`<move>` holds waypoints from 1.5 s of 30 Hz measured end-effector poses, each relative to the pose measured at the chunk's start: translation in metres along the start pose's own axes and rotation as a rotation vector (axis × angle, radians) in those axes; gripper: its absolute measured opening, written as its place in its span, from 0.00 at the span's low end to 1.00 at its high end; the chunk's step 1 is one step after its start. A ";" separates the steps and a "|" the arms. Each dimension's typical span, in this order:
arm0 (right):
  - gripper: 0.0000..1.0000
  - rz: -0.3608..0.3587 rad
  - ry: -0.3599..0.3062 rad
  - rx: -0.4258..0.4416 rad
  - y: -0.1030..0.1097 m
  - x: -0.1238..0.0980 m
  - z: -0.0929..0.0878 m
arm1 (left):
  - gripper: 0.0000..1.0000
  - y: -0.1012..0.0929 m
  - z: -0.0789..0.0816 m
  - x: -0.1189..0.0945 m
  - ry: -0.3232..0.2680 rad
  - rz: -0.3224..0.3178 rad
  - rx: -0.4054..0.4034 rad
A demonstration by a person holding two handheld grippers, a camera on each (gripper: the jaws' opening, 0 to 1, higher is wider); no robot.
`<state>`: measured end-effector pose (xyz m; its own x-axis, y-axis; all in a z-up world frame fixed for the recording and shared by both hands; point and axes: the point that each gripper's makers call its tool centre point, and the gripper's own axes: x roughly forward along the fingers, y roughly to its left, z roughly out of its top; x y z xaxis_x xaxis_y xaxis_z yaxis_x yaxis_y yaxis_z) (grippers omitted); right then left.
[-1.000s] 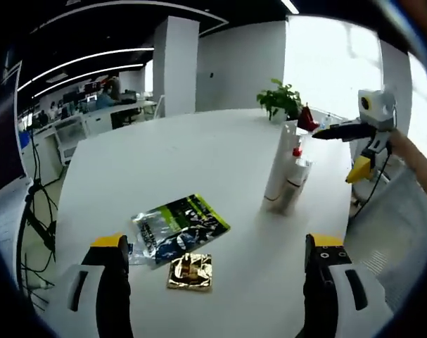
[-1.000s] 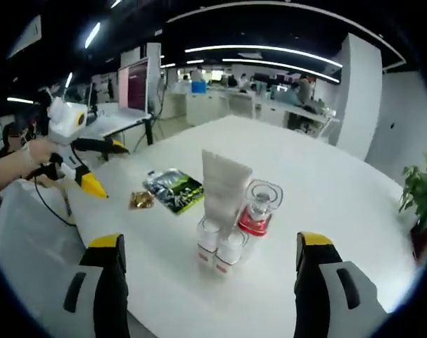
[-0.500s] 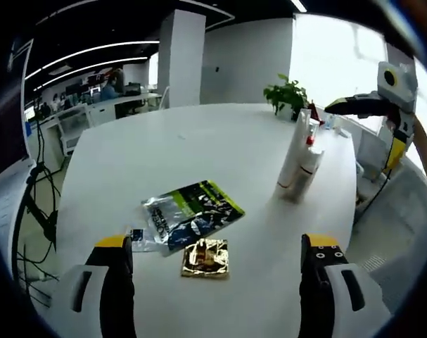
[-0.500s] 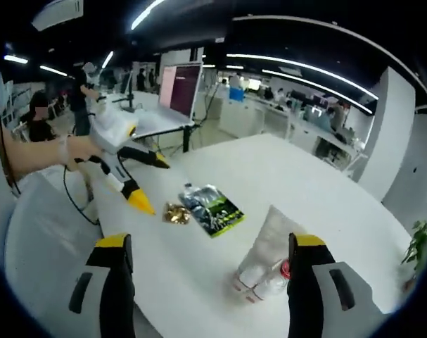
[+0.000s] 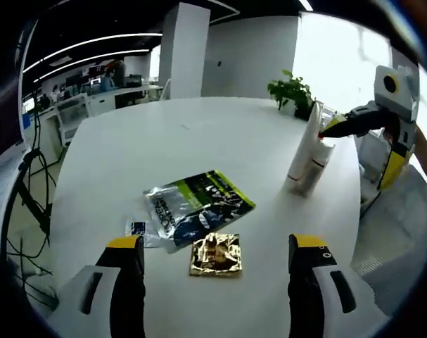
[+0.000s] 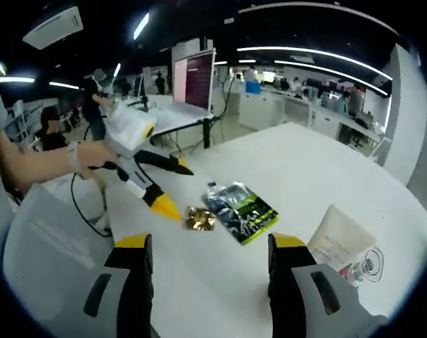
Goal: Arrange the skincare products in the storage area until every visible bottle or jar stands upright without overlapping.
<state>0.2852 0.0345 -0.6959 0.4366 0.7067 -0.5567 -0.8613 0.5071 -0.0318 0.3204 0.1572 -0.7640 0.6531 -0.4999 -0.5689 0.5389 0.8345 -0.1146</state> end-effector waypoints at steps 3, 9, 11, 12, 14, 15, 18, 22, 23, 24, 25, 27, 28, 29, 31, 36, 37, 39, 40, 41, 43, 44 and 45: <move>0.60 -0.047 0.015 0.017 -0.009 0.009 -0.004 | 0.68 0.007 -0.002 0.007 0.012 -0.004 -0.008; 0.51 -0.051 0.041 0.038 -0.009 0.028 -0.015 | 0.57 0.019 -0.003 0.021 0.019 -0.010 -0.038; 0.52 -0.048 0.064 0.043 -0.006 0.034 -0.021 | 0.51 0.022 -0.002 0.025 0.019 -0.010 -0.047; 0.51 -0.052 0.072 0.040 -0.006 0.038 -0.024 | 0.50 0.021 -0.001 0.026 0.017 -0.008 -0.051; 0.48 -0.050 0.083 0.043 -0.006 0.045 -0.027 | 0.48 0.023 0.001 0.030 0.013 -0.010 -0.049; 0.47 -0.052 0.082 0.050 -0.007 0.048 -0.028 | 0.47 0.021 0.001 0.031 0.015 -0.009 -0.049; 0.46 -0.079 0.069 0.077 -0.012 0.058 -0.028 | 0.44 0.019 0.003 0.036 0.020 -0.006 -0.052; 0.48 -0.130 0.082 0.080 -0.022 0.066 -0.031 | 0.40 0.032 0.010 0.052 0.024 -0.001 -0.056; 0.50 -0.129 0.088 0.093 -0.023 0.070 -0.032 | 0.40 0.033 0.009 0.054 0.025 0.001 -0.058; 0.52 -0.129 0.091 0.110 -0.025 0.072 -0.034 | 0.39 0.035 0.010 0.056 0.028 0.006 -0.058; 0.52 -0.131 0.096 0.118 -0.027 0.076 -0.035 | 0.38 0.038 0.010 0.057 0.028 0.022 -0.058; 0.52 -0.151 0.097 0.111 -0.030 0.079 -0.037 | 0.35 0.042 0.011 0.060 0.029 0.031 -0.065; 0.53 -0.158 0.102 0.109 -0.033 0.083 -0.038 | 0.34 0.043 0.011 0.061 0.027 0.031 -0.070; 0.53 -0.157 0.104 0.115 -0.034 0.085 -0.039 | 0.34 0.043 0.010 0.063 0.030 0.027 -0.075; 0.54 -0.152 0.107 0.153 -0.034 0.090 -0.041 | 0.34 0.046 0.008 0.066 0.041 0.031 -0.073; 0.58 -0.151 0.105 0.205 -0.035 0.102 -0.046 | 0.31 0.049 0.003 0.071 0.067 0.050 -0.056; 0.58 -0.154 0.098 0.225 -0.037 0.105 -0.047 | 0.29 0.053 0.005 0.072 0.053 0.064 -0.052; 0.58 -0.170 0.094 0.237 -0.041 0.107 -0.049 | 0.26 0.056 0.006 0.072 0.049 0.076 -0.060; 0.57 -0.171 0.094 0.242 -0.041 0.107 -0.049 | 0.24 0.056 0.006 0.073 0.050 0.076 -0.062; 0.57 -0.170 0.090 0.259 -0.041 0.108 -0.050 | 0.23 0.058 0.006 0.075 0.051 0.073 -0.063; 0.57 -0.165 0.090 0.267 -0.041 0.110 -0.050 | 0.22 0.059 0.006 0.077 0.054 0.071 -0.062; 0.57 -0.167 0.090 0.274 -0.040 0.110 -0.051 | 0.22 0.060 0.006 0.077 0.057 0.074 -0.056; 0.57 -0.164 0.091 0.278 -0.039 0.112 -0.052 | 0.22 0.061 0.006 0.079 0.057 0.077 -0.054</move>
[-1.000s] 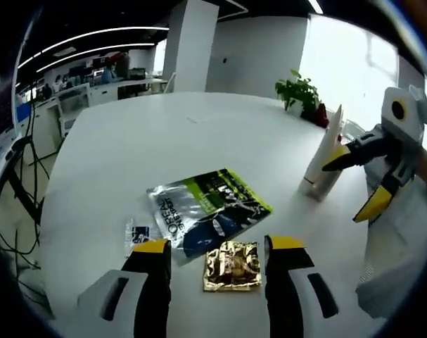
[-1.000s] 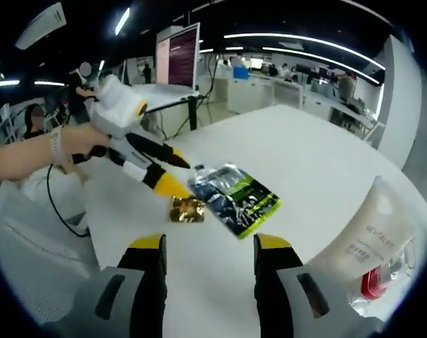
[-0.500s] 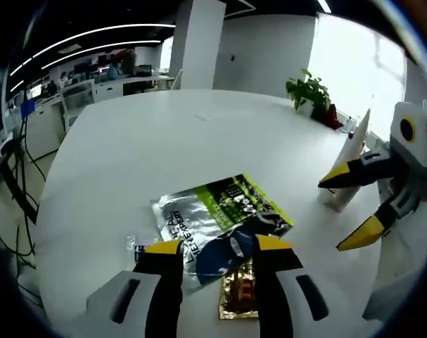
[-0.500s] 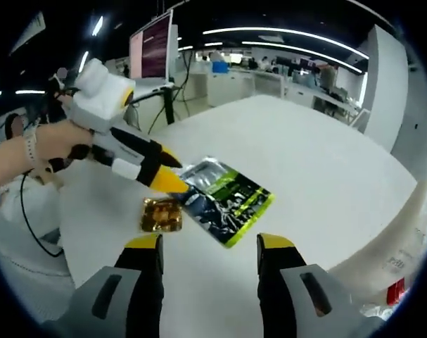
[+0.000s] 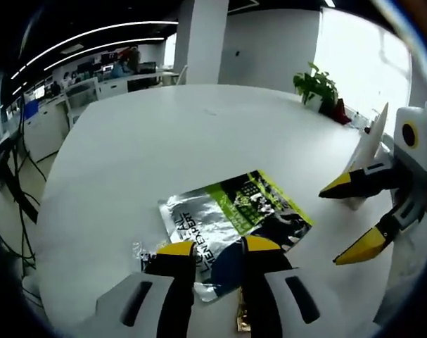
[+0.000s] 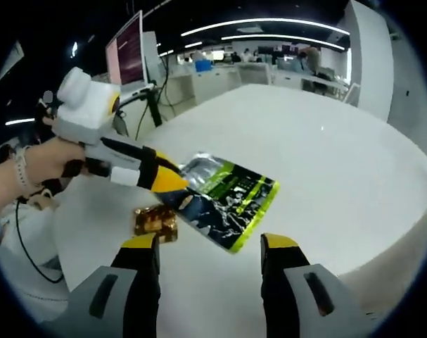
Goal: Arrange the skincare products in the storage area until every visible bottle or jar stands upright without overlapping.
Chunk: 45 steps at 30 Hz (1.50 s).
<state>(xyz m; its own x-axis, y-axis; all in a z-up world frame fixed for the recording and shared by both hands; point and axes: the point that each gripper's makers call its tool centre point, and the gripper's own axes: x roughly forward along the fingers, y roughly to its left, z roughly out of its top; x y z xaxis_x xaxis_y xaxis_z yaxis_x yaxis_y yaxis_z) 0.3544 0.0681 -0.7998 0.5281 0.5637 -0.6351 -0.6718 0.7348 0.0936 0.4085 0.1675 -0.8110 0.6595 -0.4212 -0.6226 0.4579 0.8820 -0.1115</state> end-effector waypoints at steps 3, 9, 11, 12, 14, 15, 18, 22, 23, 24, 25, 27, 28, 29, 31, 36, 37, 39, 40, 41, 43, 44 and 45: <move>0.58 -0.006 0.005 0.013 -0.001 0.006 -0.001 | 0.19 0.001 -0.005 0.000 0.015 0.004 0.001; 0.58 -0.019 0.005 0.039 -0.009 0.015 0.000 | 0.10 0.008 -0.010 -0.002 0.023 0.029 0.022; 0.58 -0.022 0.001 0.048 -0.011 0.017 0.000 | 0.01 0.013 -0.013 -0.001 0.037 0.053 0.050; 0.57 -0.024 -0.001 0.052 -0.011 0.017 0.000 | 0.01 0.022 -0.012 -0.002 0.031 0.099 0.071; 0.58 -0.020 -0.003 0.062 -0.011 0.020 0.001 | 0.01 0.017 -0.012 -0.002 0.035 0.066 0.052; 0.58 -0.019 -0.003 0.063 -0.011 0.022 0.001 | 0.01 0.018 -0.011 -0.002 0.035 0.065 0.054; 0.58 -0.018 0.001 0.072 -0.010 0.022 -0.001 | 0.01 0.017 -0.013 -0.001 0.056 0.076 0.140; 0.58 -0.018 0.002 0.095 -0.009 0.024 -0.004 | 0.01 0.015 -0.014 0.000 0.083 0.088 0.232; 0.58 -0.014 0.001 0.104 -0.009 0.025 -0.004 | 0.01 0.016 -0.014 0.001 0.087 0.088 0.234; 0.58 -0.013 0.000 0.113 -0.010 0.026 -0.004 | 0.01 0.016 -0.014 0.001 0.091 0.087 0.240; 0.58 -0.013 0.000 0.123 -0.010 0.026 -0.005 | 0.01 0.016 -0.014 0.001 0.097 0.082 0.250; 0.58 -0.016 -0.016 0.132 -0.010 0.025 -0.003 | 0.00 0.015 -0.014 0.002 0.104 0.077 0.256; 0.58 -0.016 -0.019 0.140 -0.010 0.025 -0.002 | 0.00 0.014 -0.014 0.001 0.106 0.076 0.261; 0.58 -0.015 -0.028 0.155 -0.011 0.026 -0.001 | 0.00 0.014 -0.015 0.001 0.107 0.071 0.264; 0.57 -0.012 -0.039 0.184 -0.011 0.028 0.002 | 0.00 0.013 -0.015 -0.002 0.100 0.065 0.254; 0.57 0.019 -0.067 0.304 -0.007 0.027 0.007 | 0.01 0.012 -0.015 -0.002 0.071 0.048 0.214; 0.57 0.021 -0.065 0.302 -0.005 0.025 0.005 | 0.01 0.011 -0.015 -0.002 0.070 0.046 0.216; 0.56 0.017 -0.070 0.313 -0.005 0.023 0.005 | 0.01 0.013 -0.014 -0.002 0.074 0.046 0.221; 0.56 0.015 -0.077 0.335 -0.005 0.022 0.005 | 0.01 0.016 -0.015 0.000 0.079 0.045 0.231; 0.56 0.016 -0.080 0.354 -0.005 0.022 0.006 | 0.01 0.017 -0.015 0.001 0.081 0.045 0.233; 0.56 0.008 -0.104 0.394 -0.005 0.018 0.010 | 0.01 0.024 -0.015 0.004 0.085 0.043 0.227; 0.56 0.010 -0.116 0.406 -0.005 0.016 0.012 | 0.01 0.024 -0.015 0.004 0.085 0.043 0.227; 0.54 0.010 -0.138 0.432 -0.006 0.015 0.015 | 0.01 0.024 -0.015 0.004 0.084 0.043 0.225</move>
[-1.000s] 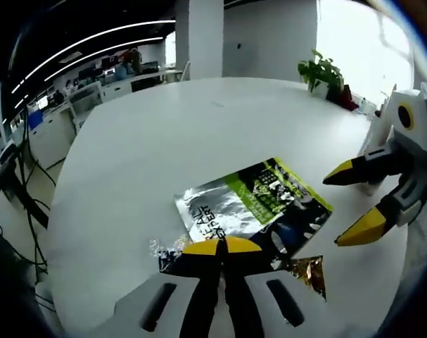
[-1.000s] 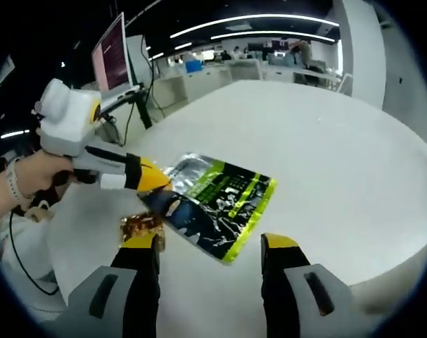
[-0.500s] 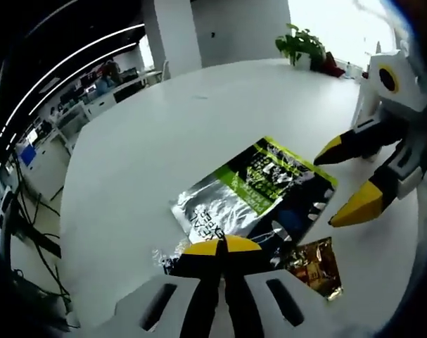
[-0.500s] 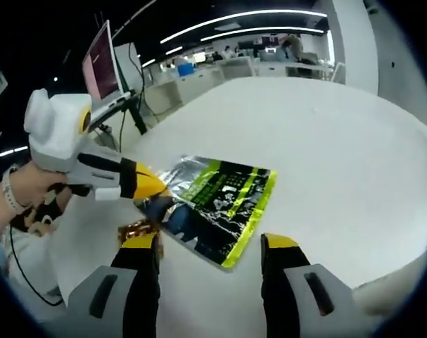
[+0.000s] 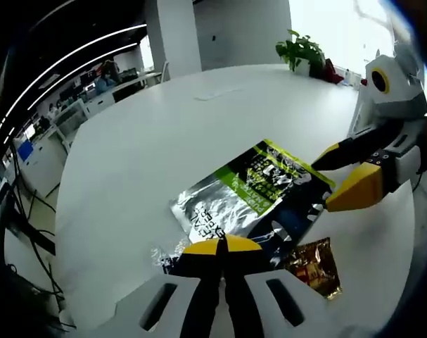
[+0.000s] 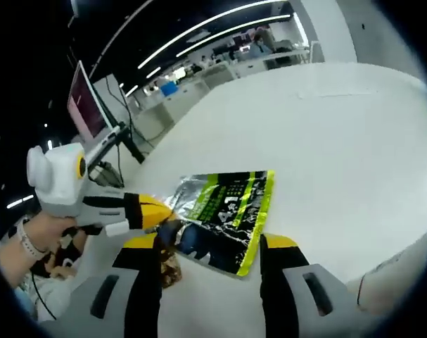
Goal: Arrange the skincare products in the storage area until every visible bottle or jar stands upright without overlapping.
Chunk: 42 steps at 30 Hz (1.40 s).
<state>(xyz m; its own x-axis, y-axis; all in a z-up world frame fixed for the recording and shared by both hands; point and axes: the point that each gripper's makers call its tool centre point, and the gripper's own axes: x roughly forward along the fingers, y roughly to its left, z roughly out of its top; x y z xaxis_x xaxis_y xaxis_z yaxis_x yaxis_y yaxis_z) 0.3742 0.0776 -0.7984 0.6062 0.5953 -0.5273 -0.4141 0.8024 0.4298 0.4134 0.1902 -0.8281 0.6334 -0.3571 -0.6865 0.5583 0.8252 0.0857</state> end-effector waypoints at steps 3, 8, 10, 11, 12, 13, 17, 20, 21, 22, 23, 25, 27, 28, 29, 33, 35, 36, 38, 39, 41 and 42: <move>0.47 0.015 -0.026 0.054 0.000 0.000 0.007 | 0.01 -0.001 0.000 0.000 -0.004 0.006 0.001; 0.48 0.015 -0.015 0.053 0.006 0.002 0.003 | 0.01 -0.002 0.001 -0.001 -0.001 0.008 0.001; 0.46 -0.005 0.006 0.031 0.003 0.005 -0.003 | 0.01 -0.003 0.001 -0.001 0.001 0.006 -0.003; 0.45 -0.001 0.007 0.032 0.005 0.006 -0.004 | 0.01 -0.004 0.001 -0.002 0.002 0.004 -0.003; 0.43 0.011 0.010 0.034 0.007 0.004 -0.005 | 0.01 -0.004 0.001 -0.002 0.002 0.005 -0.004; 0.42 0.012 0.007 0.035 0.008 0.004 -0.005 | 0.01 -0.003 0.001 -0.001 0.002 0.005 -0.004; 0.36 0.029 -0.010 0.039 0.010 0.006 0.000 | 0.01 -0.005 0.001 -0.002 0.000 0.009 -0.004; 0.27 0.062 -0.032 0.051 0.017 0.007 0.007 | 0.01 -0.006 0.001 -0.003 0.002 0.010 0.001; 0.27 0.063 -0.035 0.034 0.020 0.009 0.009 | 0.01 -0.005 0.001 -0.003 0.003 0.009 0.002; 0.27 0.064 -0.037 0.015 0.021 0.013 0.011 | 0.01 -0.005 0.001 -0.003 0.004 0.009 0.003; 0.26 0.066 -0.042 -0.004 0.022 0.015 0.013 | 0.01 -0.006 0.001 -0.004 0.004 0.009 0.005; 0.24 0.067 -0.049 -0.003 0.023 0.018 0.016 | 0.01 -0.007 0.001 -0.004 0.003 0.011 0.010; 0.20 0.076 -0.047 -0.005 0.024 0.023 0.017 | 0.00 -0.007 0.000 -0.005 0.003 0.014 0.020; 0.19 0.079 -0.046 -0.012 0.025 0.027 0.018 | 0.00 -0.007 0.000 -0.005 0.002 0.016 0.026; 0.17 0.084 -0.045 -0.026 0.027 0.030 0.019 | 0.00 -0.007 0.001 -0.005 0.002 0.017 0.025; 0.11 0.130 -0.031 -0.090 0.040 0.035 0.019 | 0.00 -0.007 0.001 -0.005 0.002 0.008 0.015; 0.08 0.151 -0.014 -0.157 0.047 0.042 0.017 | 0.00 -0.007 0.001 -0.005 0.004 0.004 0.012; 0.07 0.149 -0.013 -0.193 0.047 0.040 0.015 | 0.00 -0.007 0.001 -0.004 0.004 0.004 0.011; 0.04 0.132 0.002 -0.264 0.045 0.039 0.009 | 0.00 -0.006 0.001 -0.004 -0.003 0.004 0.006; 0.03 0.126 0.003 -0.282 0.044 0.039 0.008 | 0.00 -0.006 0.000 -0.004 -0.013 0.006 -0.004; 0.02 0.136 0.003 -0.268 0.043 0.043 0.010 | 0.00 -0.006 -0.001 -0.005 -0.027 0.008 -0.026; 0.02 0.132 0.005 -0.286 0.042 0.042 0.010 | 0.00 -0.007 0.000 -0.005 -0.029 0.011 -0.027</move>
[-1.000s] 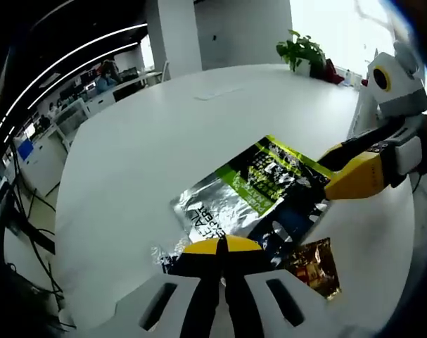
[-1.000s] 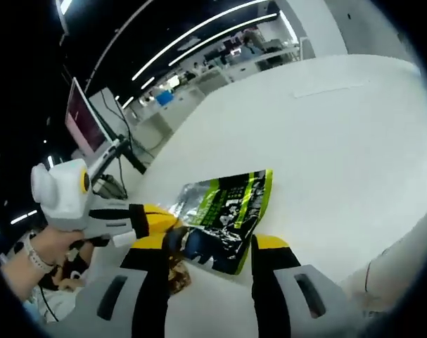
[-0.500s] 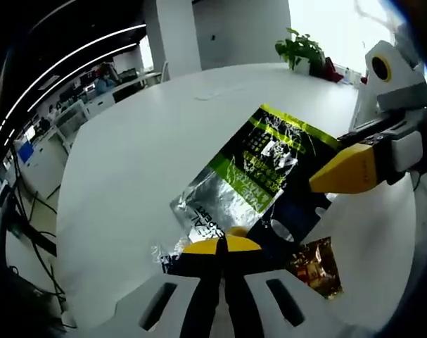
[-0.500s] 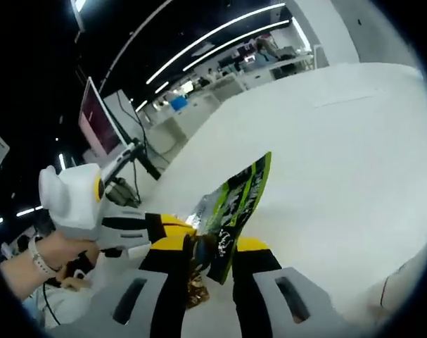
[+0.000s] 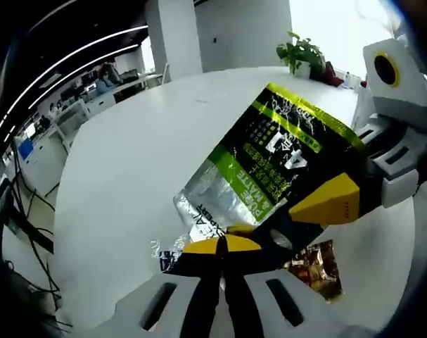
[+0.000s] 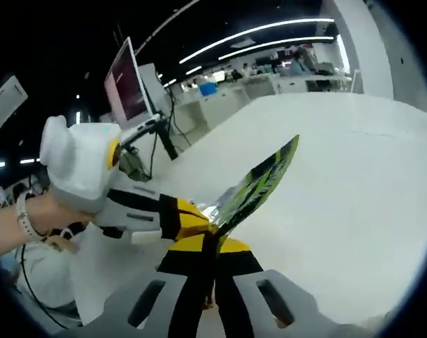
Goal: Arrange the skincare products in the storage area until every visible bottle or jar stands upright without overlapping.
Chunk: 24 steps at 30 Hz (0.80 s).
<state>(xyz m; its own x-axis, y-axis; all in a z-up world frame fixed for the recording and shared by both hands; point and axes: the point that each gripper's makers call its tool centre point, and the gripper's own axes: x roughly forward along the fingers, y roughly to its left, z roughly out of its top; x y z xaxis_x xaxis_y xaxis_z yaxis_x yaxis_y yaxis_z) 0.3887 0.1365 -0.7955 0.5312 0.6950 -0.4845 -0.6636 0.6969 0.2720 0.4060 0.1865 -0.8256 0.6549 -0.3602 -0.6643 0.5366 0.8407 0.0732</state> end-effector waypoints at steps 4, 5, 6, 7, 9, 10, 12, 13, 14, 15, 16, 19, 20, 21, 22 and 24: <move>0.01 -0.007 0.007 -0.109 0.007 -0.003 0.001 | 0.01 0.000 0.002 0.001 -0.004 0.013 0.003; 0.01 -0.009 0.008 -0.105 0.007 -0.003 0.001 | 0.01 0.000 0.001 0.001 -0.009 0.015 -0.006; 0.01 -0.011 0.009 -0.113 0.007 -0.002 0.001 | 0.01 0.000 0.001 0.000 -0.019 0.016 -0.028; 0.01 -0.015 0.010 -0.132 0.007 -0.002 0.002 | 0.01 -0.002 0.001 -0.001 -0.022 0.017 -0.033; 0.01 -0.021 0.011 -0.151 0.007 -0.002 0.002 | 0.01 -0.006 0.003 -0.002 -0.027 0.017 -0.041; 0.01 -0.024 0.011 -0.166 0.008 -0.002 0.002 | 0.01 -0.007 0.003 -0.003 -0.027 0.014 -0.066; 0.01 -0.029 0.014 -0.179 0.009 -0.002 0.003 | 0.01 -0.001 0.004 0.001 -0.031 0.020 -0.088; 0.01 -0.030 0.014 -0.180 0.009 -0.002 0.003 | 0.01 0.001 0.005 0.002 -0.047 0.033 -0.095; 0.01 -0.032 0.015 -0.184 0.008 -0.004 0.003 | 0.02 0.000 0.006 0.002 -0.059 0.031 -0.114; 0.01 -0.030 0.014 -0.186 0.008 -0.006 0.003 | 0.02 -0.003 0.008 -0.001 -0.077 0.035 -0.130; 0.01 -0.032 0.010 -0.192 0.007 -0.008 0.004 | 0.02 -0.004 0.009 -0.005 -0.093 0.037 -0.137; 0.01 -0.040 -0.006 -0.196 0.003 -0.015 0.012 | 0.02 -0.003 0.013 -0.011 -0.122 0.046 -0.161; 0.01 -0.041 -0.010 -0.201 0.002 -0.015 0.014 | 0.02 -0.003 0.022 -0.015 -0.164 0.043 -0.198; 0.01 -0.038 -0.014 -0.205 0.001 -0.018 0.016 | 0.02 -0.004 0.024 -0.017 -0.173 0.035 -0.224; 0.01 -0.038 -0.017 -0.207 0.001 -0.020 0.017 | 0.04 -0.007 0.033 -0.023 -0.195 0.011 -0.262; 0.01 -0.036 -0.022 -0.214 0.000 -0.025 0.019 | 0.08 -0.012 0.043 -0.035 -0.223 0.024 -0.234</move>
<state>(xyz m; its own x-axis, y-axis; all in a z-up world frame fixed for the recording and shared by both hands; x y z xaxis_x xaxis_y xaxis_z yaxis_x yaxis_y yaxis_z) 0.3856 0.1231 -0.7675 0.5665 0.6755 -0.4720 -0.7394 0.6695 0.0709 0.3991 0.1721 -0.7711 0.7801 -0.3973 -0.4833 0.3998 0.9108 -0.1033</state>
